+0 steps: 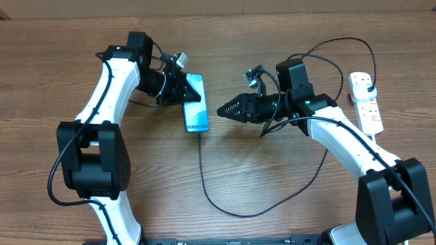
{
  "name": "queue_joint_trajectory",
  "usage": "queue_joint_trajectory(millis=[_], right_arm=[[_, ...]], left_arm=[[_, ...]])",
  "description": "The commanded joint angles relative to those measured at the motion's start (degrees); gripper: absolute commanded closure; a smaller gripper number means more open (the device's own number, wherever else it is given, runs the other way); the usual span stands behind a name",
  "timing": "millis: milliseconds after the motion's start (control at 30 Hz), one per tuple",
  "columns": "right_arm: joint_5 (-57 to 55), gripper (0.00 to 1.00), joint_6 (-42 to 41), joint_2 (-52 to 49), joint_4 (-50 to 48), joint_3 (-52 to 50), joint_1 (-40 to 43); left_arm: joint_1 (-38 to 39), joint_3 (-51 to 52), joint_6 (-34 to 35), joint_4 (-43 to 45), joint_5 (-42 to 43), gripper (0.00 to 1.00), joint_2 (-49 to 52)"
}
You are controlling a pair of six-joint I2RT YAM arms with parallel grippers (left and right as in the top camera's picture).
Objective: Plug charger to phone and switch on socket
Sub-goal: 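Lower the phone flat onto the table with the left gripper, then open both grippers and lift them away from the phone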
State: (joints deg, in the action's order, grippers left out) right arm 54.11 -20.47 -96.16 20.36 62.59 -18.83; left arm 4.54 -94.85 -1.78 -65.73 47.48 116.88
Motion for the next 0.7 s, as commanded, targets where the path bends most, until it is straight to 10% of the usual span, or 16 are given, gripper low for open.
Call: queue_joint_trajectory(millis=[0,667], right_arm=[[-6.38,0.29,1.05,0.7,1.18,1.11,0.2],[-14.73,0.28,4.26,0.7,8.52,1.11,-0.87]], left_arm=[[0.31,-0.11,-6.4,-1.36,-6.45,0.96,0.57],[-1.53,-0.11,-6.82,0.92,-3.52,0.96,16.96]])
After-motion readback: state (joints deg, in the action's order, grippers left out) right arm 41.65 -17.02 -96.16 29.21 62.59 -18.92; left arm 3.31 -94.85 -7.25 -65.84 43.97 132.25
